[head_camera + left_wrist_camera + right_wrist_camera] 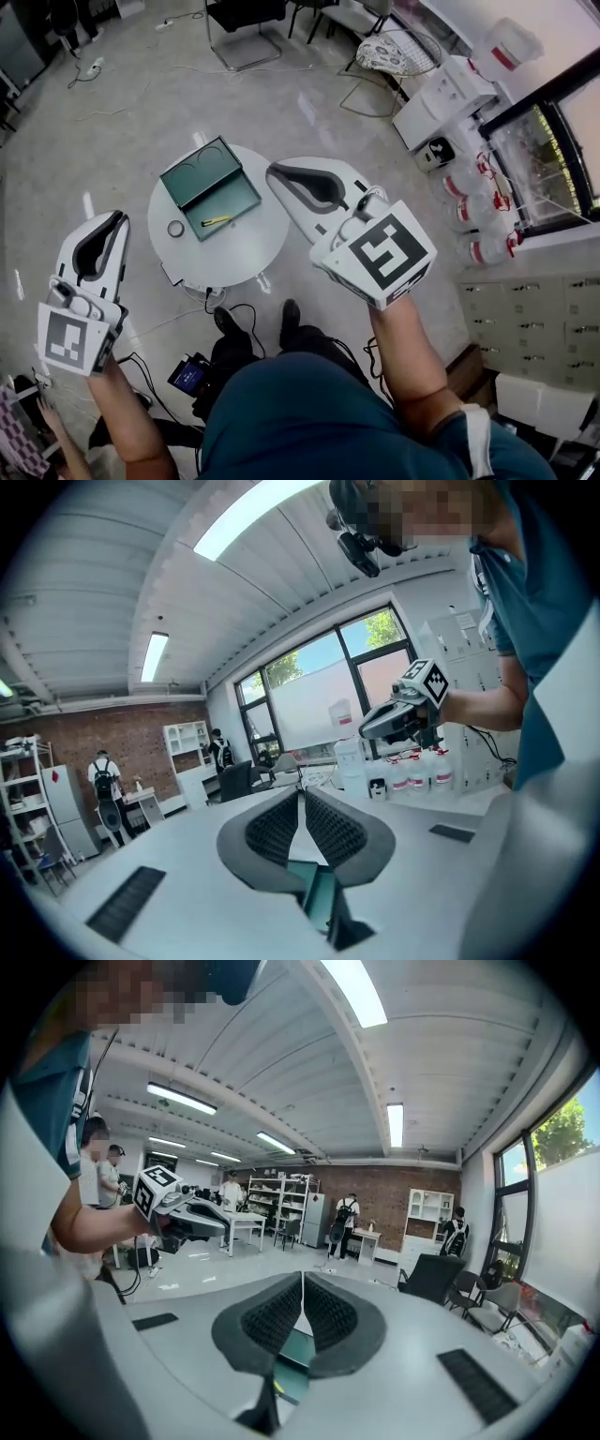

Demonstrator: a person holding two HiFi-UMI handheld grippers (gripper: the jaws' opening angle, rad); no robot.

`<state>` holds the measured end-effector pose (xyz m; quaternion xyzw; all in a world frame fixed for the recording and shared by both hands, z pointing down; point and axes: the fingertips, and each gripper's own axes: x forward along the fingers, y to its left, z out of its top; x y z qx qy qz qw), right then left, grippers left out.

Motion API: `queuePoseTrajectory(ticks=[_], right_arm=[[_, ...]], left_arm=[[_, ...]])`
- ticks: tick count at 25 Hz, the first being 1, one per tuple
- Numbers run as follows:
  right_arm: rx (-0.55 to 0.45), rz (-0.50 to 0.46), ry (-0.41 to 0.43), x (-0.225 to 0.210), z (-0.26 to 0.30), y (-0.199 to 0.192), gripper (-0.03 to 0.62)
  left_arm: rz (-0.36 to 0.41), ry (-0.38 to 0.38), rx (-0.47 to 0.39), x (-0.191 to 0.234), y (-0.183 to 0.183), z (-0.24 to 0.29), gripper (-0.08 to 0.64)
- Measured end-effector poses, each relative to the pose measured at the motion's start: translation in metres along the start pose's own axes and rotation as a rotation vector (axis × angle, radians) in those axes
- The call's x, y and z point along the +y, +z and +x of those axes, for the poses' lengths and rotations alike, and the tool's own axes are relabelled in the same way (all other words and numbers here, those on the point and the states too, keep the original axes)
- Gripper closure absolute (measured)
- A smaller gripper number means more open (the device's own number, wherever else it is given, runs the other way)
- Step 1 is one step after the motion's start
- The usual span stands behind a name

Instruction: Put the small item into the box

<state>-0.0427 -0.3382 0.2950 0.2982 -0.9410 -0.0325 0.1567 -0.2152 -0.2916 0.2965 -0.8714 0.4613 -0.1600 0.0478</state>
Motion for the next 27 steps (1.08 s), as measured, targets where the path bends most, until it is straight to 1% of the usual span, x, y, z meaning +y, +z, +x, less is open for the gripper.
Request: queuePoseTrajectory(ticks=[3,7,12,18,27], right_arm=[[-0.081,-0.063,0.035,0.022,-0.011,0.03,0.555],[-0.11,-0.089,0.049,0.036,-0.03,0.057,0.555],[-0.135,-0.11,0.055,0.048,-0.043,0.088,0.555],[-0.147,-0.125,0.058,0.057,-0.057,0.096,0.555],[-0.145,-0.123,0.055,0.059,-0.09,0.103,0.555]], left_arm=[[0.014,0.044,-0.05,-0.003,0.023,-0.035,0.518],[0.028,0.083,-0.106,-0.013,0.053,-0.066,0.52],[0.039,0.11,-0.119,-0.017,0.075,-0.095,0.522],[0.038,0.118,-0.113,-0.028,0.077,-0.112,0.522],[0.044,0.113,-0.102,-0.052,0.097,-0.119,0.522]])
